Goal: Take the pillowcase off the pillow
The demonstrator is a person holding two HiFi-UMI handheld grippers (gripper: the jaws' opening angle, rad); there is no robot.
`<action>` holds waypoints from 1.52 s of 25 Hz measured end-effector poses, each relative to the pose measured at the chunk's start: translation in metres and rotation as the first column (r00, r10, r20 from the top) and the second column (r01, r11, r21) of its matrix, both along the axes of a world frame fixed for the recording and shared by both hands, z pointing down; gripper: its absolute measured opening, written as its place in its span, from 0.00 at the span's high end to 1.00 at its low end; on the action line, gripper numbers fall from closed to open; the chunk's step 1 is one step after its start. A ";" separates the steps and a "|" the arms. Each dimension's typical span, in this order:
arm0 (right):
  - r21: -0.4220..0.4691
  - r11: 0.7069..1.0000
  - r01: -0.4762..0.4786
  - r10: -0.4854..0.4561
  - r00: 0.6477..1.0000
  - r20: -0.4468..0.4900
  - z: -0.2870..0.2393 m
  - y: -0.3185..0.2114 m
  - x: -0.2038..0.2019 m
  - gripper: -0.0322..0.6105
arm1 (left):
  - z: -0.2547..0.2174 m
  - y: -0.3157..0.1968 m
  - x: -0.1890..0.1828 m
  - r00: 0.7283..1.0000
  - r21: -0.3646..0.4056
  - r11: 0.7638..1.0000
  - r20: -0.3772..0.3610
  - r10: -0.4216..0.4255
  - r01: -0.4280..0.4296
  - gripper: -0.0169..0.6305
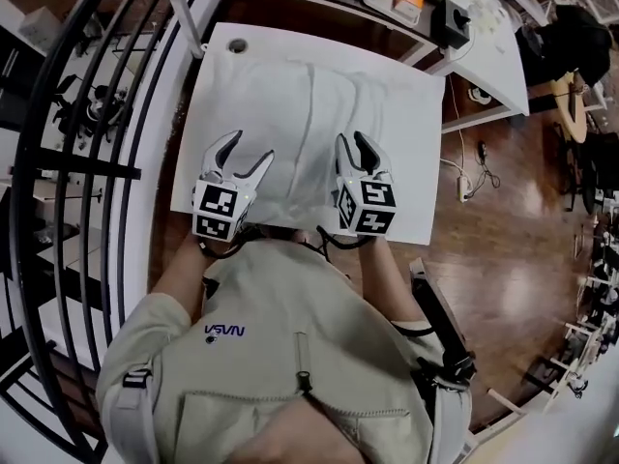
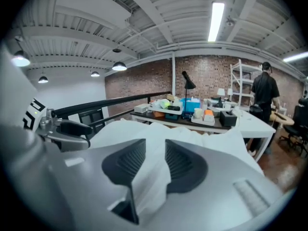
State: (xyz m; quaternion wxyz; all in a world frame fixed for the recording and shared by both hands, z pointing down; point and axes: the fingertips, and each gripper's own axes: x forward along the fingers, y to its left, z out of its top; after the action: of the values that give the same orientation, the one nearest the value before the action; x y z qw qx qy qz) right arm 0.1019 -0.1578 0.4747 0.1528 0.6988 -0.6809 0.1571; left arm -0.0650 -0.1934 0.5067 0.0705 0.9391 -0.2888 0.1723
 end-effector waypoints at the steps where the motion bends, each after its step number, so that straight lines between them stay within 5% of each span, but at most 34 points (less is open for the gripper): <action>1: 0.003 1.000 0.017 -0.017 1.000 0.006 0.002 0.006 -0.005 0.75 | 0.003 0.006 -0.001 1.000 -0.003 1.000 0.010 -0.013 0.013 0.51; 9: 0.007 0.979 0.205 -0.205 0.978 0.048 0.017 0.061 -0.037 0.72 | 0.020 0.054 -0.008 0.986 -0.011 0.992 0.112 -0.124 0.126 0.49; 14: -0.065 0.969 0.239 -0.236 0.970 0.051 0.048 0.094 -0.056 0.71 | 0.039 0.079 -0.010 0.980 -0.009 0.994 0.171 -0.101 0.104 0.49; 23: -0.253 0.959 0.127 -0.102 0.988 0.113 0.112 0.113 -0.078 0.66 | 0.091 0.087 0.005 0.964 -0.085 0.995 0.252 0.078 -0.059 0.48; 26: -0.299 0.948 0.108 -0.085 0.992 0.089 0.135 0.104 -0.088 0.64 | 0.105 0.086 0.008 0.956 -0.068 0.994 0.273 0.105 -0.089 0.56; 28: -0.296 0.953 0.071 -0.059 0.997 0.051 0.139 0.096 -0.085 0.66 | 0.110 0.087 0.009 0.948 -0.043 0.992 0.292 0.126 -0.119 0.69; 30: -0.276 0.961 0.023 -0.024 1.000 -0.003 0.137 0.091 -0.080 0.88 | 0.103 0.083 0.004 0.949 -0.003 0.990 0.283 0.139 -0.144 0.81; 34: -0.213 0.977 -0.019 -0.004 0.994 -0.105 0.117 0.094 -0.086 0.92 | 0.069 0.066 -0.014 0.963 0.065 0.989 0.245 0.113 -0.133 0.89; 38: -0.149 0.982 -0.121 0.085 0.971 -0.225 0.077 0.106 -0.039 0.93 | 0.030 0.048 -0.004 0.980 0.100 0.989 0.178 0.085 -0.105 0.91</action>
State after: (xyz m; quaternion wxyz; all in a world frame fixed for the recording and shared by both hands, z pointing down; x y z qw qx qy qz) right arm 0.0628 -0.0519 0.5512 0.2740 0.7316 -0.6079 0.1420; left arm -0.0694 -0.1453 0.5364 -0.0147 0.9357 -0.2576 0.2406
